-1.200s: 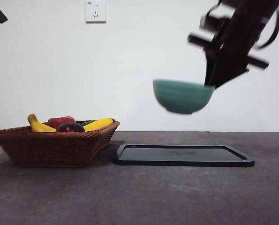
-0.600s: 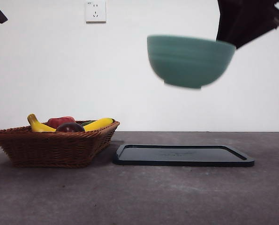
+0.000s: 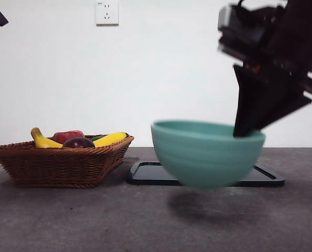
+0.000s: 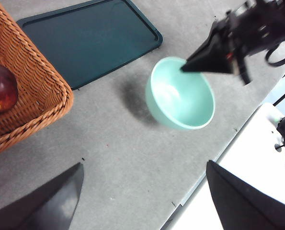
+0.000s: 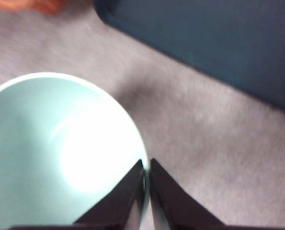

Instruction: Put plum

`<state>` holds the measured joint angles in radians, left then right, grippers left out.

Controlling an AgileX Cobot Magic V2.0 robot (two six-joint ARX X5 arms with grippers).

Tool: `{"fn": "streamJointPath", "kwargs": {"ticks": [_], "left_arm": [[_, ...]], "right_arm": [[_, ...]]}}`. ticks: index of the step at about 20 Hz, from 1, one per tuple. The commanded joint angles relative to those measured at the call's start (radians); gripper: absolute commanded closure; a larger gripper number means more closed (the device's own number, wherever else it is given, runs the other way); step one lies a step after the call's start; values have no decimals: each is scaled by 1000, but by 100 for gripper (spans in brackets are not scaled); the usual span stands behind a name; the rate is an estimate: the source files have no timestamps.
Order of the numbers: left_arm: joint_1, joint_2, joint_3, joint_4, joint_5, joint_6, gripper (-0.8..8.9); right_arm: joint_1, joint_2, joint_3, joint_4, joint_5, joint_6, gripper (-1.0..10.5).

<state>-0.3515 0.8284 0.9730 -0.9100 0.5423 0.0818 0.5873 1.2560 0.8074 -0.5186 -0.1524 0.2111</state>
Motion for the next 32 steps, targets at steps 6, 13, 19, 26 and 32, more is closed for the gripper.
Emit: {"fn": "streamJointPath", "kwargs": {"ticks": [6, 13, 19, 26, 32], "left_arm": [[-4, 6, 19, 5, 6, 11, 409], [-4, 6, 19, 5, 6, 12, 409], [-4, 6, 19, 5, 6, 12, 409], [-4, 6, 19, 5, 6, 12, 409], [-4, 6, 19, 5, 6, 12, 409]], "right_arm": [[7, 90, -17, 55, 3, 15, 940], [22, 110, -22, 46, 5, 13, 940], [22, 111, -36, 45, 25, 13, 939], [46, 111, -36, 47, 24, 18, 691], [39, 28, -10, 28, 101, 17, 688]]}}
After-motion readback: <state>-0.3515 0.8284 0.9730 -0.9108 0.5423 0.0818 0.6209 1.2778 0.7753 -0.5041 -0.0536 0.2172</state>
